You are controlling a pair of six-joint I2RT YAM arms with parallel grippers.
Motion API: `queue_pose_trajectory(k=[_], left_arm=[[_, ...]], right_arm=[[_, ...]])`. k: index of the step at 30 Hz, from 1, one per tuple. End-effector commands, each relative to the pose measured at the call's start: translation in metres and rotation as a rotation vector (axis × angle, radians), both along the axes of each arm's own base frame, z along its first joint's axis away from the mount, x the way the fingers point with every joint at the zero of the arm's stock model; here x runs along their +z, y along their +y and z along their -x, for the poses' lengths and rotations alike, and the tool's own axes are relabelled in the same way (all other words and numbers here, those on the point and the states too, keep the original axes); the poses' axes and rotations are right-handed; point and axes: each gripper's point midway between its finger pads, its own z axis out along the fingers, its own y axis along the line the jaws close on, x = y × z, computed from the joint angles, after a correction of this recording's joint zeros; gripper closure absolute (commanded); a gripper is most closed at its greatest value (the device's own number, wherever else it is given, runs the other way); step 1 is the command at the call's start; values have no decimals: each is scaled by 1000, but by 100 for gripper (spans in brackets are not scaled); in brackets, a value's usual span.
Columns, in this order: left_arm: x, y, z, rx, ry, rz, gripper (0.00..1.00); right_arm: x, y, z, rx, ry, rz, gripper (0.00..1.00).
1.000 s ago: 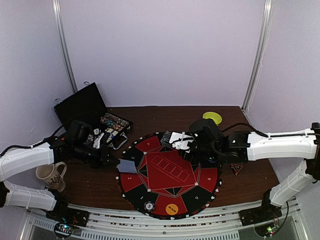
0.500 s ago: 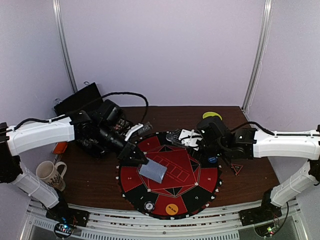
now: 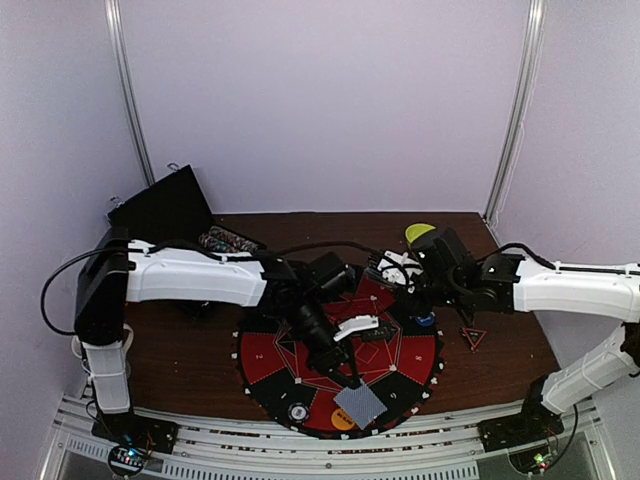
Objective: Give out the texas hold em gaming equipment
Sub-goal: Distribute the poker card in the big blind area.
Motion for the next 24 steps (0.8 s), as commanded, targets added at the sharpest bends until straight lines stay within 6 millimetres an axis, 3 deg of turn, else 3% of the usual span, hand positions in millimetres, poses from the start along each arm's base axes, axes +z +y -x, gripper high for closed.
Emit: queue_pose_trajectory(k=[1, 9, 17, 24], left_arm=[[-10, -23, 16, -106, -27, 39, 100], [-46, -42, 1, -102, -110, -48, 100], [-62, -47, -17, -82, -227, -109, 100], [-70, -49, -11, -127, -259, -124, 98]], right_arm=[[9, -12, -1, -48, -29, -23, 59], [15, -21, 0, -67, -57, -20, 58], [15, -23, -1, -71, -63, -13, 58], [13, -22, -1, -70, -59, -12, 59]])
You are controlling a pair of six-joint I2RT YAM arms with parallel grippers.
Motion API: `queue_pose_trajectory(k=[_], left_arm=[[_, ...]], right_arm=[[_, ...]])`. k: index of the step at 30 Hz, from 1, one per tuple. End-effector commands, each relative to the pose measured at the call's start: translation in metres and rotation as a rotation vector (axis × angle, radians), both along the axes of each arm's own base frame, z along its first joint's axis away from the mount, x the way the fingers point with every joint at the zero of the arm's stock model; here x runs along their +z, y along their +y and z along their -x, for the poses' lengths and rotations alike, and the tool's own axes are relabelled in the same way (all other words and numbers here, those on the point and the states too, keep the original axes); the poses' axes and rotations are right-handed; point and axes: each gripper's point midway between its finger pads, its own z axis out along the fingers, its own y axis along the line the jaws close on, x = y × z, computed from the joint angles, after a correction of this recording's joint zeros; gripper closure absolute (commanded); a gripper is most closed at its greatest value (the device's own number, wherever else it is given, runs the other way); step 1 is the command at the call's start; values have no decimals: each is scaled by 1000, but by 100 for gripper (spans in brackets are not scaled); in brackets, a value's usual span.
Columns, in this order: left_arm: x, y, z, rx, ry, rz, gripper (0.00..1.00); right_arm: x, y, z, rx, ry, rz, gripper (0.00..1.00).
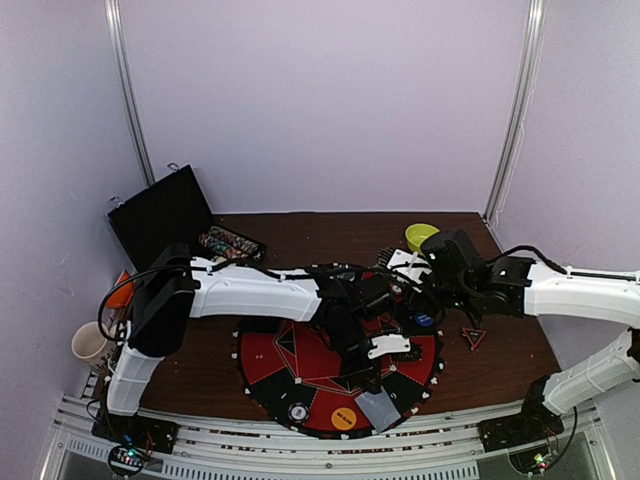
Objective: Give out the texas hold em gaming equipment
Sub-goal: Distribute the poker card in the big blind area.
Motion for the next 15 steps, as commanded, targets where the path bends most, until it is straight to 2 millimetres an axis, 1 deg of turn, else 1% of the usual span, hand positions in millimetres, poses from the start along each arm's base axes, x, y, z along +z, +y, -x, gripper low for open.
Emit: queue_pose_trajectory(k=[1, 8, 11, 13, 15], left_arm=[[-6, 1, 5, -53, -50, -15, 96], [-3, -9, 4, -49, -61, 2, 82], [-4, -10, 1, -43, -78, -2, 72], [0, -12, 0, -36, -82, 6, 70], [12, -17, 1, -36, -77, 36, 68]], right_arm=[[6, -5, -3, -27, -22, -15, 59], [5, -4, -3, -24, -18, -14, 59], [6, -4, -2, -23, -20, -18, 58], [6, -4, -3, -24, -19, -17, 59], [6, -4, -3, -24, -20, -17, 59]])
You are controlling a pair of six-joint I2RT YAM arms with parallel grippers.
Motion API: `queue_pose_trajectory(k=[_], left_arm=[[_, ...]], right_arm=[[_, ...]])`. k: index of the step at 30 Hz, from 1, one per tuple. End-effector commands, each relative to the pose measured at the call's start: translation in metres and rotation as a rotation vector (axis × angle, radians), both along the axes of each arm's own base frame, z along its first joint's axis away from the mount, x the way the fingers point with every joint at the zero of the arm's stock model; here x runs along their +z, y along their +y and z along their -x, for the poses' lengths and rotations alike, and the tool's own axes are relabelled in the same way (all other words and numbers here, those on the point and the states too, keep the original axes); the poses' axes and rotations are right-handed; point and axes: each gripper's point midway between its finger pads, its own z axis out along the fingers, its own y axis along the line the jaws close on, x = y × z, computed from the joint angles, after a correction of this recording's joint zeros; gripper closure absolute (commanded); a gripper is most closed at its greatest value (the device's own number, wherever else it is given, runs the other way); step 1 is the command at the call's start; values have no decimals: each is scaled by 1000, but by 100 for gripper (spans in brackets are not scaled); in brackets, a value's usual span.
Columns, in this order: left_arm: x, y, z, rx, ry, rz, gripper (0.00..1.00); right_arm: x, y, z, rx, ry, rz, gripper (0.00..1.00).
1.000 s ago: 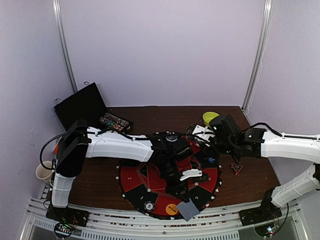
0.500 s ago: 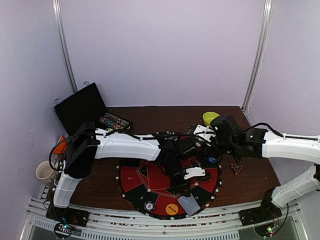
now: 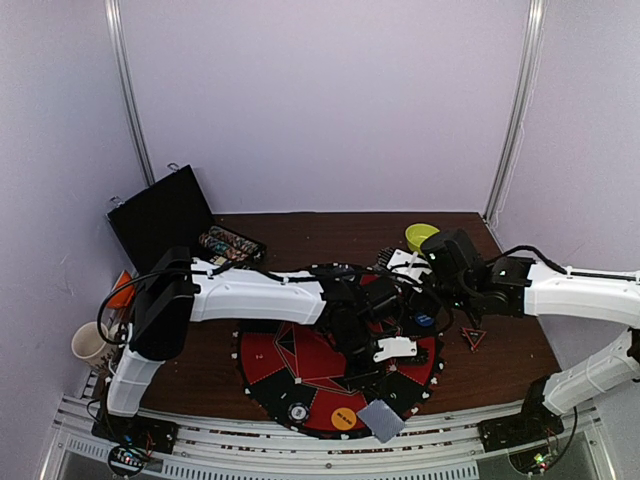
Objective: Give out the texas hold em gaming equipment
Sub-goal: Distribute the poker card in the big blind area, then pass from the right arm to the left
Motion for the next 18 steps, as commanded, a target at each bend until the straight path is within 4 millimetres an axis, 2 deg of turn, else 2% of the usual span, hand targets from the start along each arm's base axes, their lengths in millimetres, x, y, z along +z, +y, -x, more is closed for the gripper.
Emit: queue_pose_trajectory(k=[1, 4, 8, 15, 18], left_arm=[[21, -12, 0, -1, -7, 60, 68], [48, -15, 7, -18, 11, 147, 68], [78, -9, 17, -51, -8, 244, 68], [97, 11, 23, -45, -46, 309, 68], [114, 25, 29, -63, -68, 359, 67]], right_arm=[[5, -4, -3, -25, -19, -16, 59], [6, -4, -2, -22, -19, -19, 59], [7, -5, -2, -23, -25, -19, 58], [8, -4, -2, -19, -25, -19, 59], [9, -4, -2, -18, -25, -20, 58]])
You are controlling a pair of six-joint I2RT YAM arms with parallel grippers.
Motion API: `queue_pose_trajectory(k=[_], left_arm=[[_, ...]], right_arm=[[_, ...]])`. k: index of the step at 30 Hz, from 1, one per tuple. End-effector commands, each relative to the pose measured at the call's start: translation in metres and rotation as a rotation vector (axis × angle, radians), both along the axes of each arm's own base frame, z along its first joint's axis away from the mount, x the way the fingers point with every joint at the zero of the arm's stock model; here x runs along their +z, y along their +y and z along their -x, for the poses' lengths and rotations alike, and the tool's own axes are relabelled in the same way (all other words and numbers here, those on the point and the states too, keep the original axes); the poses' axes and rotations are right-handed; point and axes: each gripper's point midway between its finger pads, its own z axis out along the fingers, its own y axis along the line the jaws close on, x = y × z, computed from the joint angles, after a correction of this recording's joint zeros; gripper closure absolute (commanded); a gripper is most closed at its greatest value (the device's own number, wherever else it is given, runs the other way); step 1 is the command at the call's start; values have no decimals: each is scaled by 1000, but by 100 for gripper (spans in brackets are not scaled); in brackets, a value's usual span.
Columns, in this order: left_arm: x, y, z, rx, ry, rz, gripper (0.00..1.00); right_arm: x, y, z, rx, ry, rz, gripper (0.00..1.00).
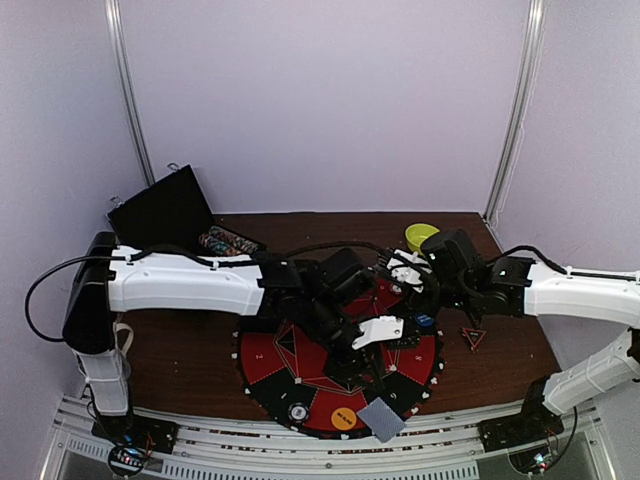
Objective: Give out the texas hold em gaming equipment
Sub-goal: Pass from the right arm to the left
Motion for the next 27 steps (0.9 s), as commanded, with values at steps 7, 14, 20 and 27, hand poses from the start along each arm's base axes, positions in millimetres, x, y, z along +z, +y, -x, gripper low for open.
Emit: queue_pose_trajectory(k=[7, 14, 20, 27], left_arm=[[120, 36, -19, 114, -92, 400, 50], [169, 126, -154, 720, 109, 626, 30], [126, 116, -209, 897, 298, 527, 15], [91, 95, -226, 824, 527, 476, 2]], right_arm=[[8, -1, -1, 0, -21, -23, 59], [12, 13, 5, 55, 11, -49, 59], [17, 43, 15, 145, 20, -75, 59], [24, 80, 20, 233, -13, -81, 59]])
